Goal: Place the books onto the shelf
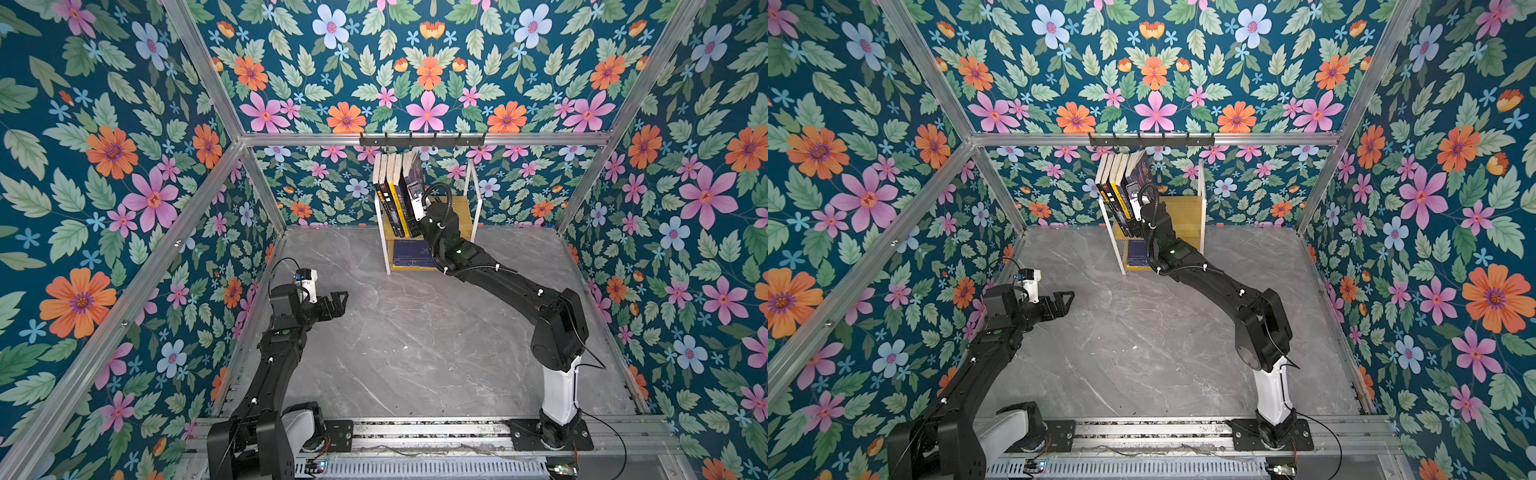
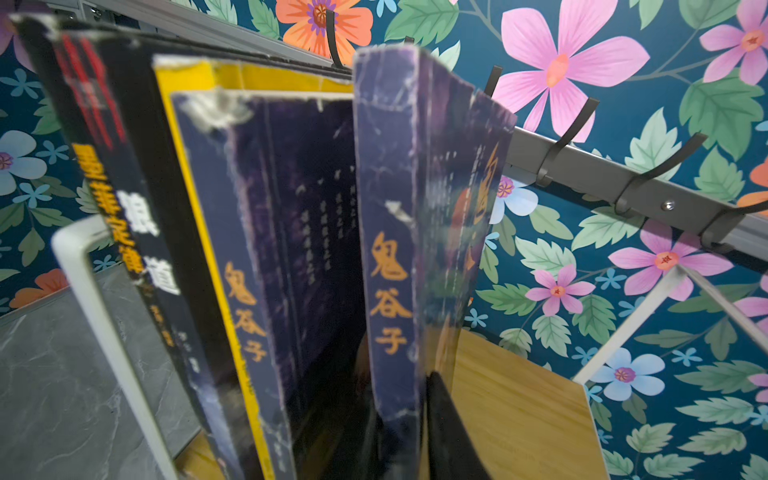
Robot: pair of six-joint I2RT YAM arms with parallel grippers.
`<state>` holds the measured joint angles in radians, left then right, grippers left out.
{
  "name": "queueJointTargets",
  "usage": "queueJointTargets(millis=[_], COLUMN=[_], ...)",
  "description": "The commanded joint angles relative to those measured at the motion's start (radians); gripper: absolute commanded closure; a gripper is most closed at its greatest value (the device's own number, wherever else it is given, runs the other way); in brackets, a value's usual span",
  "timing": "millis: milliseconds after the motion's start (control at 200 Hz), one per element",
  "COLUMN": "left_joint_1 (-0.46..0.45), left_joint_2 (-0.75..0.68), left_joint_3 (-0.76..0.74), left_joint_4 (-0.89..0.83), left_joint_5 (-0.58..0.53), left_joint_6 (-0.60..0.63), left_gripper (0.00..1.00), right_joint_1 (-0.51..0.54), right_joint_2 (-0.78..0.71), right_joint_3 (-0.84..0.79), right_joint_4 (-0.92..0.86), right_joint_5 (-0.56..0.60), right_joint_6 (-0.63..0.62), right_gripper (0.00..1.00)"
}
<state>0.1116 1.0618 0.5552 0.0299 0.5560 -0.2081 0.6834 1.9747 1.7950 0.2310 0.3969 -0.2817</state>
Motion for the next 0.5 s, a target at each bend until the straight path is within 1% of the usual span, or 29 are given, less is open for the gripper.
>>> queueJointTargets(millis=[0,180,275,390,495], left_joint_1=[0.001,0.002,0.002,0.002,0.002], left_joint_2=[0.0,0.002,0.004,0.002,0.001], left_joint_3=[-0.001,-0.001,-0.003,-0.003,-0.003], left_joint_4=[0.019,0.02,0.021,0.023,0.022], left_joint_5=[0.006,0.007,0.006,0.005,0.003], left_joint_6=[0.004,0.004,0.004,0.004,0.004], left_gripper=[0.0,0.0,0.0,0.0,0.0], right_joint_1=[0.002,0.003,0.004,0.003,-0.004], right_joint_2=[-0.007,-0.022,-0.029,-0.036,-0.059], right_joint_3=[-0.004,-0.036,-0.053,-0.077,-0.113], right_joint_4=[0.026,0.043,0.047,0.064,0.079], right_joint_5=[-0.009,-0.036,-0.057,-0.099,-0.165], right_joint_6=[0.022,0.048,0.055,0.055,0.061], right_gripper=[0.8,0.79,0.76,0.67,0.51])
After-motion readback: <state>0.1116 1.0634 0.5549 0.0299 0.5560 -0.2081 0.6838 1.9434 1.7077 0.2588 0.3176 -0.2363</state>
